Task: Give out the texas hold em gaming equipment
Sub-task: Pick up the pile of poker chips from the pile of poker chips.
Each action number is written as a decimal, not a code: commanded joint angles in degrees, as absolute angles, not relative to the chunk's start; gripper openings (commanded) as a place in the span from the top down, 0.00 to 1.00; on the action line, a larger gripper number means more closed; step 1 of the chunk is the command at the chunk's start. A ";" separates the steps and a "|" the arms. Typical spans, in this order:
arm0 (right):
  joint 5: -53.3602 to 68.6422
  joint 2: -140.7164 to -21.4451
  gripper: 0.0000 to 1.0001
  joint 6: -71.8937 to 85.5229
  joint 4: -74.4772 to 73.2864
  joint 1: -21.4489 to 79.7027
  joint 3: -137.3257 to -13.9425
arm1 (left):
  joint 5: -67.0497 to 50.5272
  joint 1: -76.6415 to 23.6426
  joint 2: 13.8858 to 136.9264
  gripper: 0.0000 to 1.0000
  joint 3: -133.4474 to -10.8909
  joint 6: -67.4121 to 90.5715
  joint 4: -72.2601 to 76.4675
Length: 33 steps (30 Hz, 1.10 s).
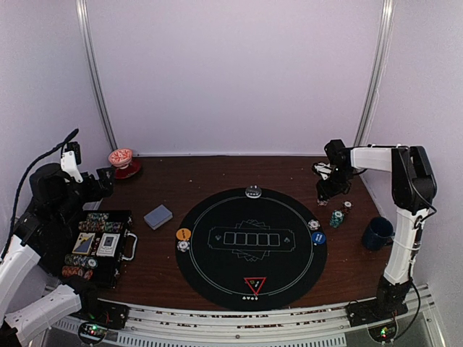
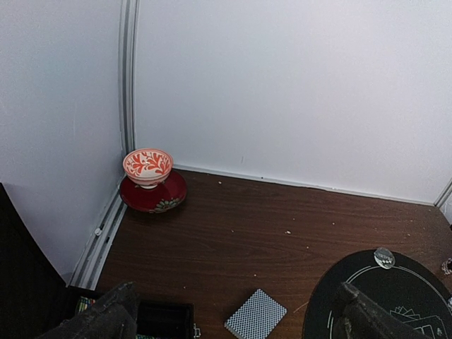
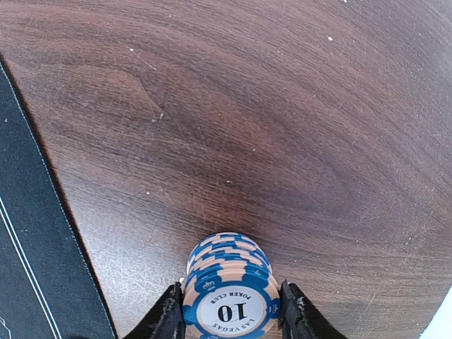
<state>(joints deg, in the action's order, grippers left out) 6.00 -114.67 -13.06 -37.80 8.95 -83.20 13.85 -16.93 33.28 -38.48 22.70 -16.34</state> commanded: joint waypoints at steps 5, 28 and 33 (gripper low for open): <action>5.46 -114.93 0.60 -12.31 -36.93 8.70 -82.89 | 13.27 -16.52 32.79 0.02 -38.14 23.20 -13.54; 5.77 -107.75 0.68 -12.38 -35.23 10.93 -82.33 | 13.49 -16.35 32.94 0.02 -38.14 23.20 -13.51; 5.36 -106.12 0.68 -12.31 -35.27 13.31 -83.05 | 13.45 -16.19 33.16 0.02 -38.14 23.20 -13.54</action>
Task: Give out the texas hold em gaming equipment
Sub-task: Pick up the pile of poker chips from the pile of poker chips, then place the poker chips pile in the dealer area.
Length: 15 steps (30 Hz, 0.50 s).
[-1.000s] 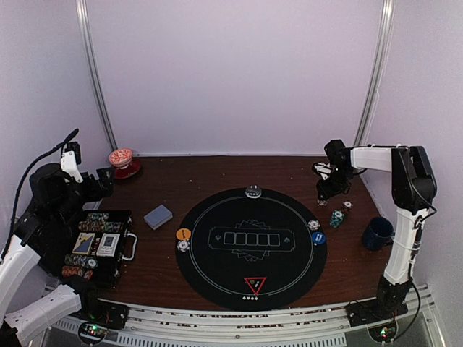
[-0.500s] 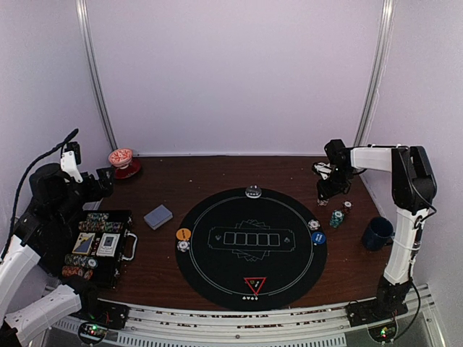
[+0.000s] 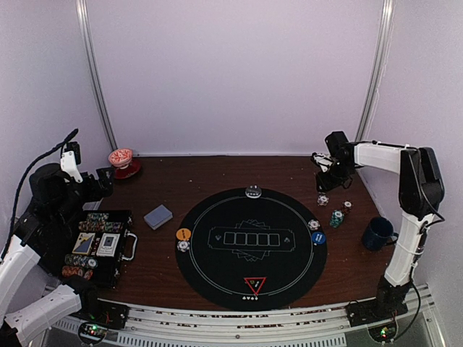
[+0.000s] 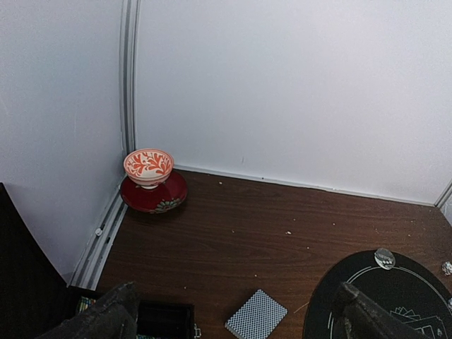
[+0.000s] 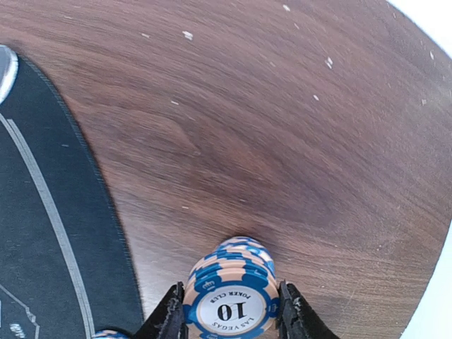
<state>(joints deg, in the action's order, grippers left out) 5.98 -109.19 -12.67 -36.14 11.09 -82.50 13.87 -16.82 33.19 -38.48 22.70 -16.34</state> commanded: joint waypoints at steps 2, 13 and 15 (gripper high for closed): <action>5.27 -105.68 0.68 -12.31 -35.34 14.92 -83.93 | 13.48 -16.09 33.16 0.02 -38.14 23.20 -13.54; 1.91 -115.32 0.69 -12.13 -39.16 29.50 -99.03 | 13.99 -15.54 33.28 0.02 -38.06 23.41 -13.54; 1.07 -119.00 0.69 -12.23 -40.66 32.05 -103.97 | 14.15 -15.44 33.29 0.02 -38.06 23.46 -13.46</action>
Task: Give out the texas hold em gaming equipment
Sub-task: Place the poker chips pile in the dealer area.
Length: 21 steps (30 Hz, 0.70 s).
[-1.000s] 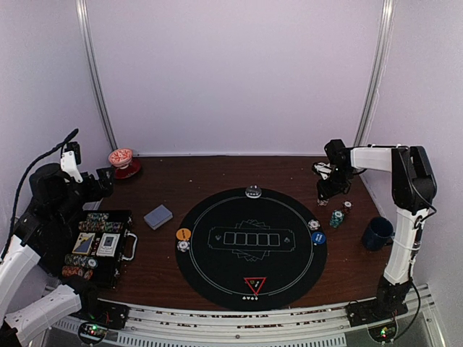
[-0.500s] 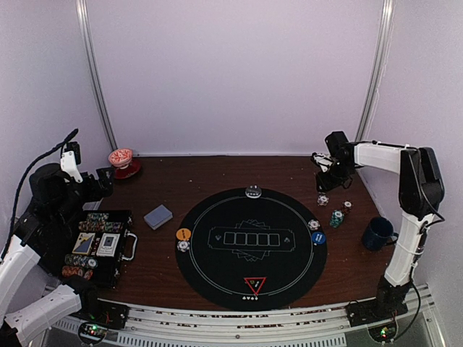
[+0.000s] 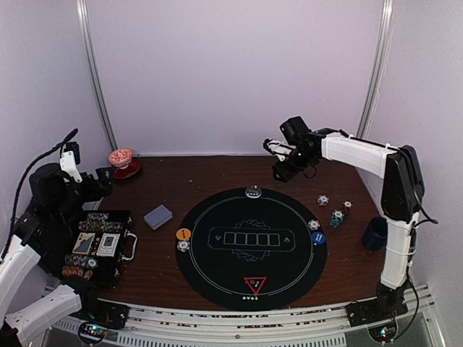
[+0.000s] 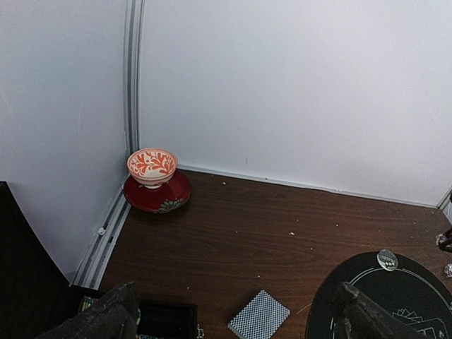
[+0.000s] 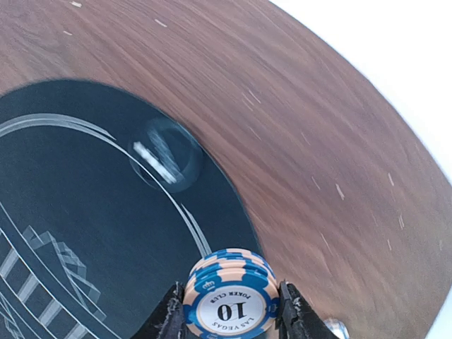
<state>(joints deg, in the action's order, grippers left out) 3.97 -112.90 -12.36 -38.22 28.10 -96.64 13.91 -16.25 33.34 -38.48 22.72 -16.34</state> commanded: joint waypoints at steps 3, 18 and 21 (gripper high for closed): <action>-0.14 -124.79 0.69 -12.35 -42.10 34.98 -111.50 | 14.06 -15.22 33.24 0.02 -37.97 23.47 -13.36; -5.99 -140.25 0.71 -14.13 -37.62 41.66 -128.42 | 13.36 -14.72 33.20 0.02 -37.97 23.73 -13.18; -6.68 -141.45 0.72 -14.53 -35.81 41.65 -128.08 | 13.36 -14.66 33.27 0.02 -37.97 23.73 -13.18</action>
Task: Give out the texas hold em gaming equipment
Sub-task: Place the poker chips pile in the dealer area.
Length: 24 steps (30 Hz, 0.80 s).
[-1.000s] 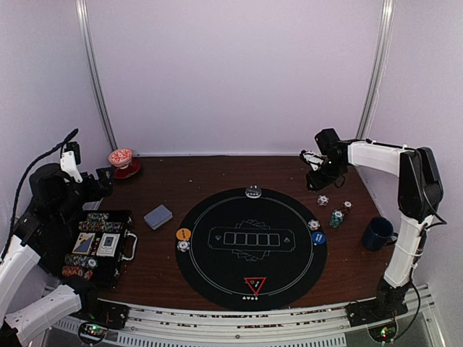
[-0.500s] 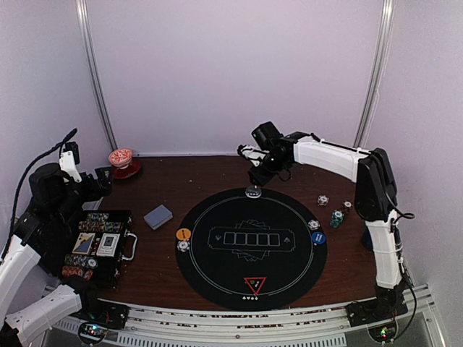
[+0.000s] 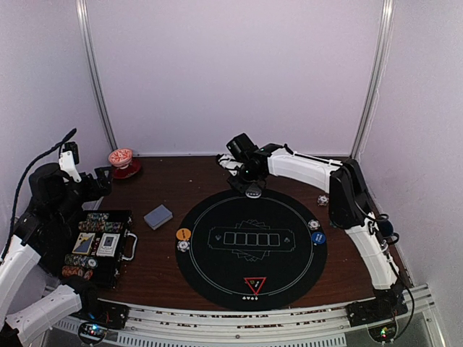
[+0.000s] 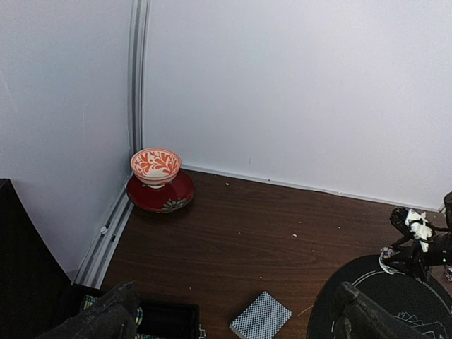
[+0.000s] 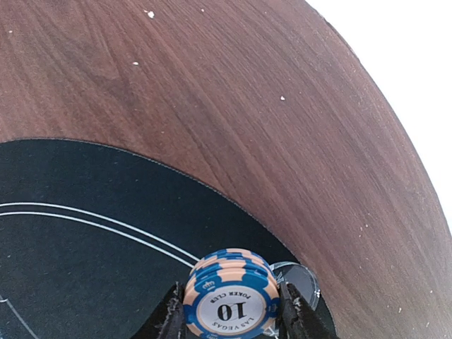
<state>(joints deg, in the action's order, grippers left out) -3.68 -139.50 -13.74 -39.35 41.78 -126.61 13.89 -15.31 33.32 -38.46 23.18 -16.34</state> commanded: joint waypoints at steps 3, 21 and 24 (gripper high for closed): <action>-7.30 -142.69 0.72 -15.07 -34.68 41.66 -128.05 | 13.36 -14.50 33.17 0.02 -37.97 23.73 -13.18; -10.01 -146.28 0.73 -16.55 -32.57 41.57 -128.47 | 12.37 -13.22 33.46 0.02 -37.88 24.08 -12.92; -10.98 -146.96 0.73 -17.11 -32.52 41.51 -128.67 | 12.23 -12.91 33.32 0.02 -37.88 24.17 -12.84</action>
